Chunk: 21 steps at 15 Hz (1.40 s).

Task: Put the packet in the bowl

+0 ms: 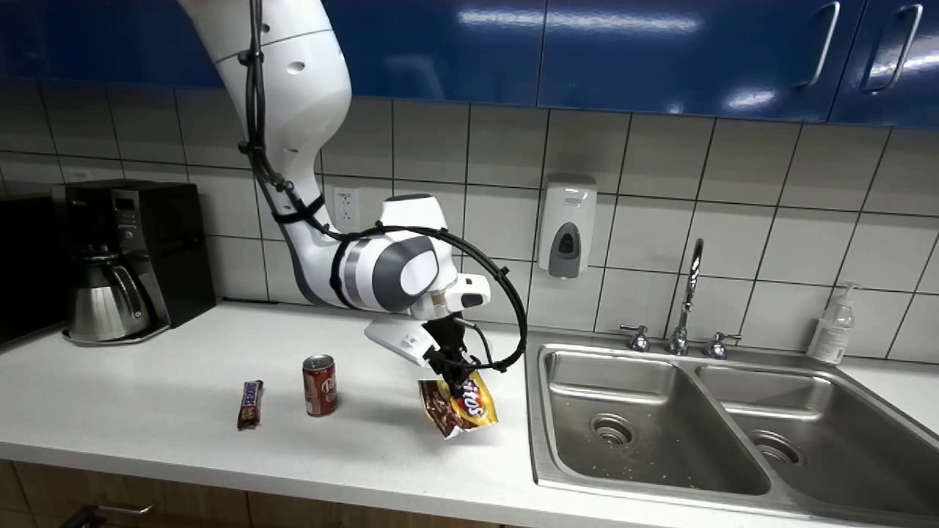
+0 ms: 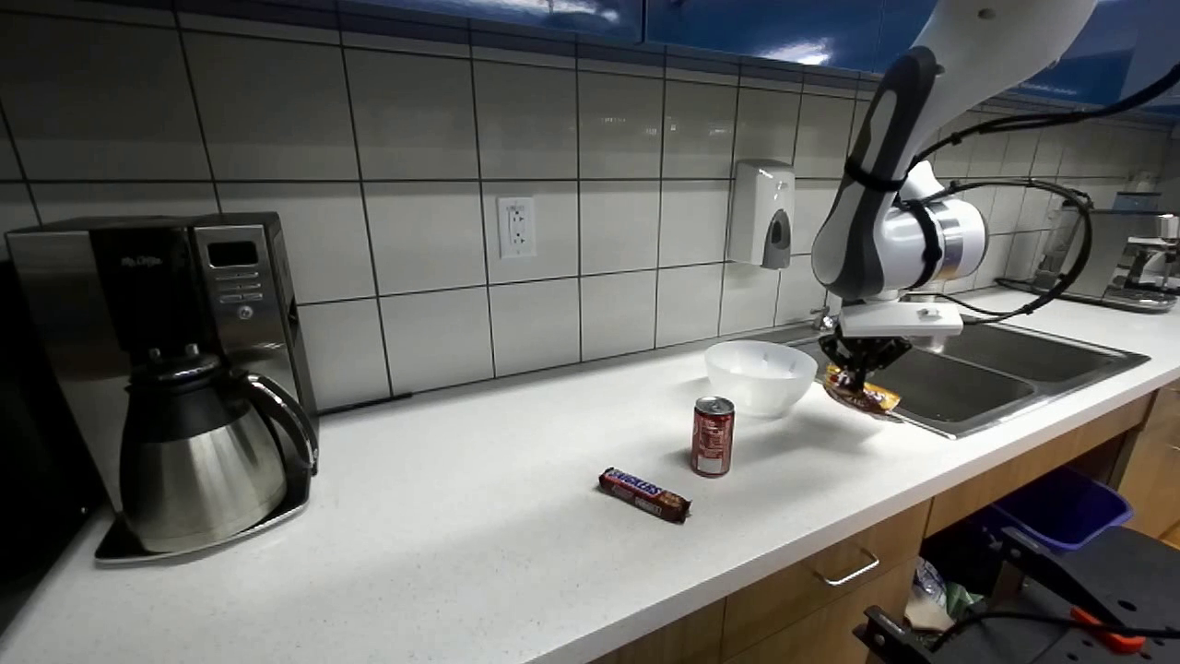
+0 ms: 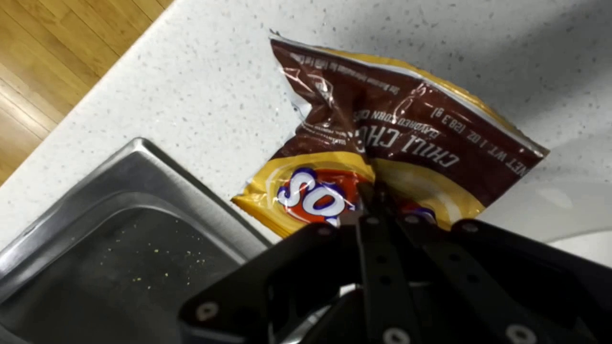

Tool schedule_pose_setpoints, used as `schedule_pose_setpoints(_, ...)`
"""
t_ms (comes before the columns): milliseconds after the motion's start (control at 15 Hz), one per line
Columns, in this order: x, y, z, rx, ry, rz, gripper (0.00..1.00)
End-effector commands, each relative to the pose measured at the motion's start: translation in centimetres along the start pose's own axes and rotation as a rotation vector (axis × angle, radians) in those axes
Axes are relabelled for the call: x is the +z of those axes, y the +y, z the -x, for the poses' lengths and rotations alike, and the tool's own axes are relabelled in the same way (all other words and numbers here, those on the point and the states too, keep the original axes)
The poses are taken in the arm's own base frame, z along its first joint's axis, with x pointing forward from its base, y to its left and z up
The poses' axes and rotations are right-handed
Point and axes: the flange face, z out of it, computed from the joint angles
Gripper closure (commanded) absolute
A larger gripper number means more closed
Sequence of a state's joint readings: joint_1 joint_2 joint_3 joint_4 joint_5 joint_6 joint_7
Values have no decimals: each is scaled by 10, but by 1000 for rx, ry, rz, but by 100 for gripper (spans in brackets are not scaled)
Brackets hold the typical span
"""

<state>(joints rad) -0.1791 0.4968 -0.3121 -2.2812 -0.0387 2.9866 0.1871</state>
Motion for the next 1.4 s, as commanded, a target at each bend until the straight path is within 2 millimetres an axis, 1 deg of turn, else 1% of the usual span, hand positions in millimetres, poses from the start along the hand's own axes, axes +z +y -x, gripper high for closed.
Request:
schedule_pose_setpoints(0, -37, 11, -3, -7, 34, -29, 100)
schedule_pose_setpoints(267, -60, 10, -12, -3, 69, -44, 100)
schedule_pose_setpoints(533, -71, -3, -22, 8, 102, -61, 100)
schedule_pose_setpoints(1000, -72, -41, -39, 25, 133, -107, 100)
schedule_pose_setpoints(1133, -69, -49, -45, 25, 142, -112, 100)
schedule_pose_setpoints(1333, -57, -61, -54, 21, 152, -108, 100)
